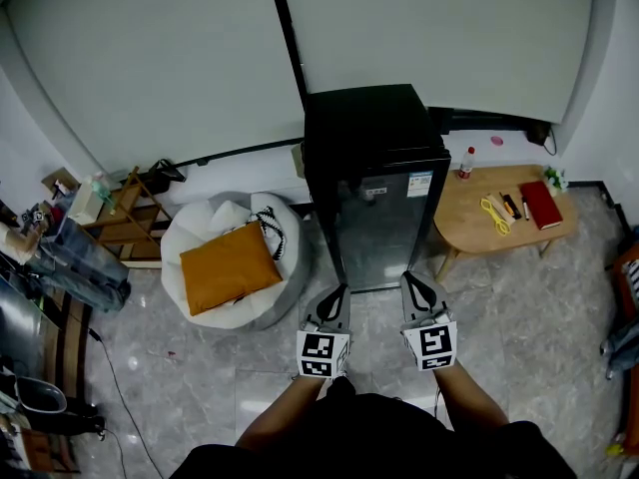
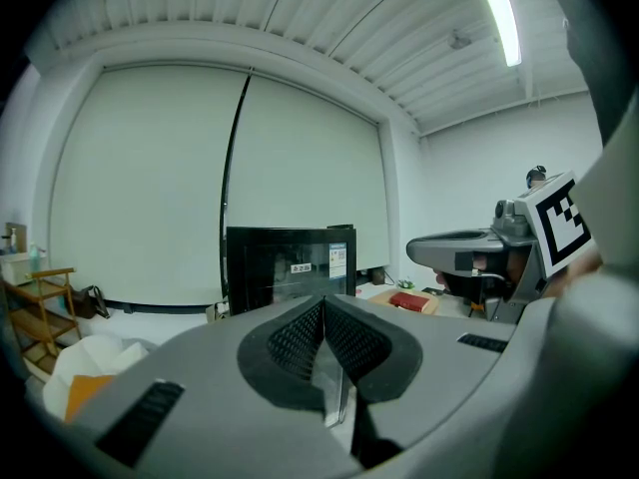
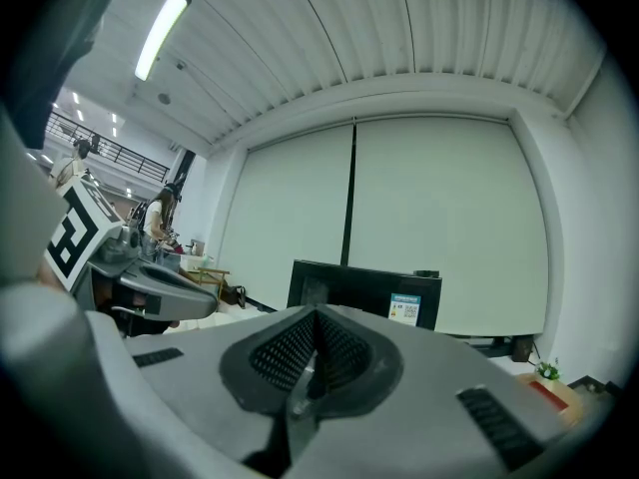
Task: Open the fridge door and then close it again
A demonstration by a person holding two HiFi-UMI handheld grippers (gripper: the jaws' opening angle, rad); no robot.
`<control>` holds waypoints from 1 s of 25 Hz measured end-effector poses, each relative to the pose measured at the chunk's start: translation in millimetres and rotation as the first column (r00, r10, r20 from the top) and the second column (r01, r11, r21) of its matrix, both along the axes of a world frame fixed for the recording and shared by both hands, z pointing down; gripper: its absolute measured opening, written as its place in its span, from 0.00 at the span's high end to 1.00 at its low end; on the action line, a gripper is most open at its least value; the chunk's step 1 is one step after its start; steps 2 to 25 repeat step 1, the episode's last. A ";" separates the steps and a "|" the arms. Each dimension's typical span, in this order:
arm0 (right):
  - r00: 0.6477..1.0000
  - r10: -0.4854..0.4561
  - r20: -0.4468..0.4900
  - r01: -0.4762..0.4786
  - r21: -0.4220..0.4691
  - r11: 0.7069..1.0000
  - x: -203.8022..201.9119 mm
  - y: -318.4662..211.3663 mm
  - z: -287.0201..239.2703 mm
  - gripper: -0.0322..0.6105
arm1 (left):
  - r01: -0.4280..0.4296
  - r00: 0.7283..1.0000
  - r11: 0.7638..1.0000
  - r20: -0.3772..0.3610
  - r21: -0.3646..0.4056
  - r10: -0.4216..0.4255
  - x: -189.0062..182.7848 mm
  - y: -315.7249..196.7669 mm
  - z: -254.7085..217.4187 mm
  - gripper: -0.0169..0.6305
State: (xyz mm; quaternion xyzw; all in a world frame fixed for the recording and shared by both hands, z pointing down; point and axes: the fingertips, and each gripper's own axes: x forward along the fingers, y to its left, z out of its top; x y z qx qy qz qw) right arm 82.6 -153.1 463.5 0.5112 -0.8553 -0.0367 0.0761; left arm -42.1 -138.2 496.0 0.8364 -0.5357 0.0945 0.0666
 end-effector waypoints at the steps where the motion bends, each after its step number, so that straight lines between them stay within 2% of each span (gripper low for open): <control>1: 1.000 0.001 0.000 -0.001 0.000 1.000 -0.6 -0.2 0.3 0.92 | 0.000 1.000 1.000 0.000 0.000 0.000 -0.9 0.0 0.3 0.94; 25: 1.000 0.001 0.000 -0.001 0.000 1.000 -0.6 -0.2 0.3 0.92 | 0.000 1.000 1.000 0.000 0.000 0.000 -0.9 0.0 0.3 0.94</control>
